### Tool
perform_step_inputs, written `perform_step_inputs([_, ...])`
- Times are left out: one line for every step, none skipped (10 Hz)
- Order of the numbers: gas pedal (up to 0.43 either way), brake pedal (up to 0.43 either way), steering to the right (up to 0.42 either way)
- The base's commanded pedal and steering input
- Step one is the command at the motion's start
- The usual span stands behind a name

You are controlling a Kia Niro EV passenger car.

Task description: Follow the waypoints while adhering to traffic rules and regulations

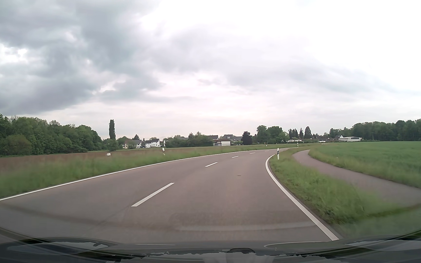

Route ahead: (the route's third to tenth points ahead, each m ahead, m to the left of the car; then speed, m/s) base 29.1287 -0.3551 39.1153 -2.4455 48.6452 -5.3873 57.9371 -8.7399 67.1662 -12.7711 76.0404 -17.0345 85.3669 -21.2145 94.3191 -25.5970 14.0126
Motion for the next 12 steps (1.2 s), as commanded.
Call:
perform_step_inputs([0.039, 0.000, 0.030])
perform_step_inputs([0.039, 0.000, 0.031])
perform_step_inputs([0.039, 0.000, 0.032])
perform_step_inputs([0.039, 0.000, 0.032])
perform_step_inputs([0.039, 0.000, 0.033])
perform_step_inputs([0.039, 0.000, 0.033])
perform_step_inputs([0.039, 0.000, 0.033])
perform_step_inputs([0.039, 0.000, 0.034])
perform_step_inputs([0.039, 0.000, 0.034])
perform_step_inputs([0.039, 0.000, 0.035])
perform_step_inputs([0.039, 0.000, 0.036])
perform_step_inputs([0.039, 0.000, 0.036])
